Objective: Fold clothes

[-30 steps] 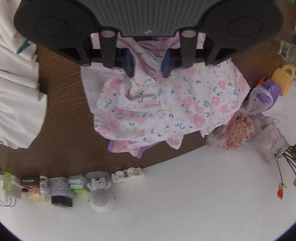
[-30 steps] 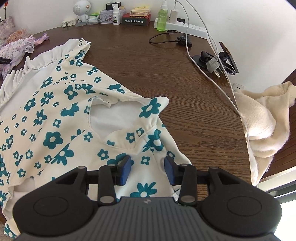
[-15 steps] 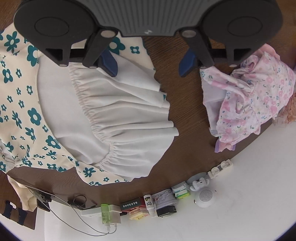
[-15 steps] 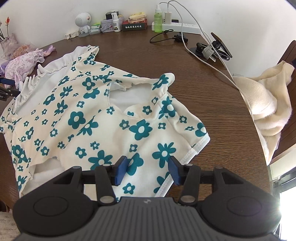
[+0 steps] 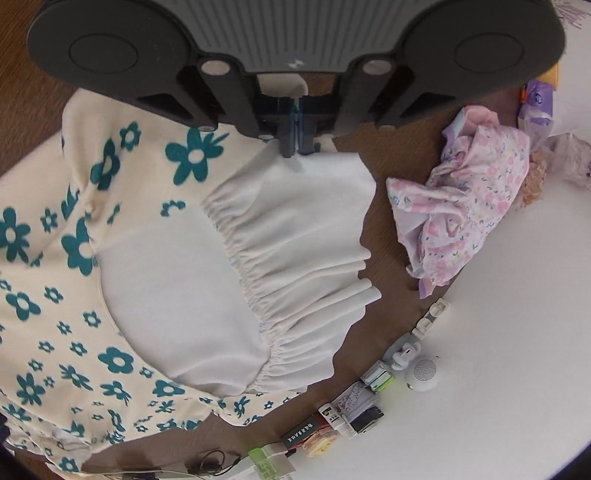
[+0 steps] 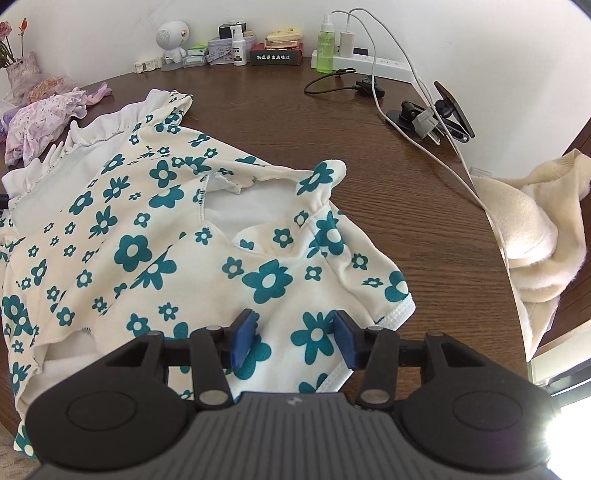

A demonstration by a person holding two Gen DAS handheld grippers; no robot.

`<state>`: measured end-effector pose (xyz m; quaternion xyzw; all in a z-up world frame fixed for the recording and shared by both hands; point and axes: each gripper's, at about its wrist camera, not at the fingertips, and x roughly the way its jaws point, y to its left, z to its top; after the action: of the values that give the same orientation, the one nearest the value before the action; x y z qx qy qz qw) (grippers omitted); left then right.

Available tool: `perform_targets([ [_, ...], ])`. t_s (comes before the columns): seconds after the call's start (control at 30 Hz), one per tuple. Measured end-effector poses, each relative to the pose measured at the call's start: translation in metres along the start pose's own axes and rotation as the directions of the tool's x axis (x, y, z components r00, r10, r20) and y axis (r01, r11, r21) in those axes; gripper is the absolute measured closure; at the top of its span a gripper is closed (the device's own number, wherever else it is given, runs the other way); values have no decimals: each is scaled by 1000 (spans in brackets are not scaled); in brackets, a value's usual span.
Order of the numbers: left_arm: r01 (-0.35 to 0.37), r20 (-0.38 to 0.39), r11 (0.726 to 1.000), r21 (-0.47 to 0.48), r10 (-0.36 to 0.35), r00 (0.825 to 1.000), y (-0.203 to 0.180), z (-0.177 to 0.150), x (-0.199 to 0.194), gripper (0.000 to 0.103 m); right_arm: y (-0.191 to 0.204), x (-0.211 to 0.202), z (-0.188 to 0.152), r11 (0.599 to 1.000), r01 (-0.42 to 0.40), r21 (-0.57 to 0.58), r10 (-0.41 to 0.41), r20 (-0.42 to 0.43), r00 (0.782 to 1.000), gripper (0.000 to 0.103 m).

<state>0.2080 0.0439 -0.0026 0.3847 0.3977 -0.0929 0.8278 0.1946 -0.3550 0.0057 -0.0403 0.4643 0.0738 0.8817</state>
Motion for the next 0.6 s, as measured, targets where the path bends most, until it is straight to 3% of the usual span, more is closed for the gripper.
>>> perform_targets([
  [0.4,-95,-107,988,-121,82,991,-40,-72,-73,103,36,51,69,972,-131,-197,135,6,991,57],
  [0.6,-74,-142,976,-206,45,989,-43,-79,-90,103,46,63,87,956,-158,-248,160,-10,987,56],
])
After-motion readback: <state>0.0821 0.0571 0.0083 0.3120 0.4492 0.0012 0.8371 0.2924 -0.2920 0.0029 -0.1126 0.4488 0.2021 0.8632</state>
